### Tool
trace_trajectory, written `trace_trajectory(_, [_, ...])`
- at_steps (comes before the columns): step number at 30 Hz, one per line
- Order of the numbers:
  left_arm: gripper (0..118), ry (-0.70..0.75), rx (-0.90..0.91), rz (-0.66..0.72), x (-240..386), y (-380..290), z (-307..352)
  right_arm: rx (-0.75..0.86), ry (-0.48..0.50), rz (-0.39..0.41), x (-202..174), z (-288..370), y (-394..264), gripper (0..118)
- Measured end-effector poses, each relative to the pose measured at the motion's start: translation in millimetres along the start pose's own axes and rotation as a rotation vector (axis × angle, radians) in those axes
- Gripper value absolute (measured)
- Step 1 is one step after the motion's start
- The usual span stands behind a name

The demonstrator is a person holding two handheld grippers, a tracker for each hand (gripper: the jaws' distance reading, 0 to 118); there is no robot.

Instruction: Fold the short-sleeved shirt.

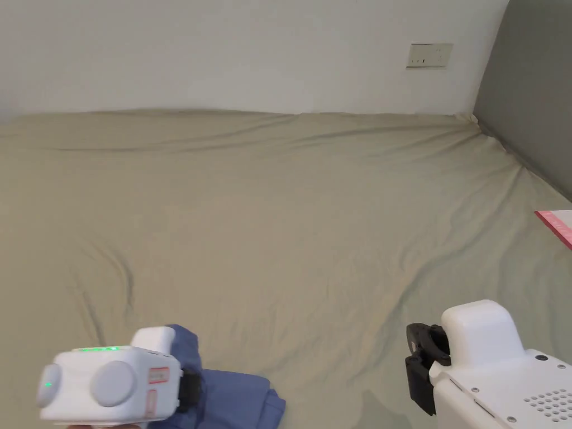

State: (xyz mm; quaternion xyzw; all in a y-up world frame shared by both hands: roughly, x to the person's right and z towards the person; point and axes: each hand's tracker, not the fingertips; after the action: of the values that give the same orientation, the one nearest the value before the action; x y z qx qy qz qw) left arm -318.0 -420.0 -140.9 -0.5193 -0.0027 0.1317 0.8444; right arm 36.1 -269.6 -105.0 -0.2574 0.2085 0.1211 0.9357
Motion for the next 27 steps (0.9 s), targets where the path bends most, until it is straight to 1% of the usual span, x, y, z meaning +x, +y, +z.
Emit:
trace_trajectory(1, [13, 0.023, -0.023, -0.026, 9.2, -2.1, -13.2, -0.002, -0.003, -0.005, 1.9, 0.1, -1.2, 2])
trace_trajectory(4, [14, -0.003, -0.075, -0.021, 28.2, -12.9, -45.3, -0.011, -0.01, -0.016, 4.4, -0.3, -5.9, 2])
trace_trajectory(5, [14, 0.015, -0.083, -0.02, 33.1, -16.1, -53.4, -0.014, -0.012, -0.018, 5.4, -0.4, -7.2, 2])
trace_trajectory(6, [17, 0.051, -0.072, -0.028, 37.6, -18.8, -58.4, -0.016, -0.013, -0.021, 6.3, -0.5, -8.9, 2])
trace_trajectory(7, [28, 0.07, -0.055, -0.032, 41.5, -19.8, -59.2, -0.019, -0.011, -0.025, 7.2, -0.8, -10.3, 2])
trace_trajectory(8, [43, 0.048, -0.04, -0.023, 46.1, -21.0, -55.5, -0.023, -0.01, -0.027, 8.2, -1.3, -11.8, 2])
trace_trajectory(9, [73, -0.023, -0.027, 0.004, 48.7, -19.4, -53.6, -0.026, -0.011, -0.029, 9.3, -2.1, -13.2, 2])
trace_trajectory(10, [92, -0.113, -0.032, 0.035, 48.2, -17.1, -51.1, -0.032, -0.014, -0.03, 10.2, -3.5, -14.5, 2])
trace_trajectory(11, [96, -0.227, -0.043, 0.069, 48.5, -15.2, -48.4, -0.037, -0.015, -0.031, 11.0, -4.9, -15.5, 2])
trace_trajectory(12, [96, -0.308, -0.033, 0.115, 48.4, -12.4, -39.0, -0.045, -0.017, -0.032, 11.3, -5.6, -15.8, 2])
trace_trajectory(13, [95, -0.334, -0.007, 0.149, 47.1, -10.7, -28.7, -0.048, -0.023, -0.035, 11.9, -4.5, -15.2, 2])
trace_trajectory(14, [93, -0.367, 0.043, 0.165, 43.3, -9.4, -17.7, -0.043, -0.022, -0.038, 12.6, -1.8, -14.0, 2])
trace_trajectory(16, [93, -0.45, 0.128, 0.185, 35.6, -4.6, 5.6, -0.026, -0.01, -0.042, 14.1, 2.5, -10.3, 2])
trace_trajectory(17, [92, -0.437, 0.162, 0.202, 31.5, -2.5, 17.0, -0.022, -0.012, -0.041, 14.4, 3.4, -8.1, 2])
trace_trajectory(18, [78, -0.408, 0.202, 0.205, 28.2, -1.2, 26.6, -0.016, -0.016, -0.038, 14.1, 3.6, -6.6, 2])
trace_trajectory(19, [52, -0.365, 0.249, 0.19, 25.0, -0.8, 35.4, -0.01, -0.02, -0.036, 14.0, 3.6, -5.6, 2])
trace_trajectory(20, [15, -0.319, 0.289, 0.146, 17.8, 2.2, 36.1, -0.007, -0.022, -0.037, 13.8, 3.6, -4.4, 2])
trace_trajectory(21, [0, -0.263, 0.319, 0.099, 18.1, 1.7, 39.0, -0.004, -0.021, -0.04, 13.9, 3.4, -3.2, 2])
trace_trajectory(23, [0, -0.135, 0.367, 0.033, 22.1, -4.9, 35.2, 0.003, -0.018, -0.049, 12.2, 2.9, -2.5, 2])
trace_trajectory(25, [0, -0.1, 0.328, -0.035, 35.9, -19.5, 27.9, 0.003, -0.011, -0.051, 9.2, 2.6, -2.3, 2])
trace_trajectory(27, [0, -0.018, 0.334, -0.104, 48.5, -33.4, 10.2, 0.001, -0.006, -0.047, 5.7, 2.7, -3.9, 2])
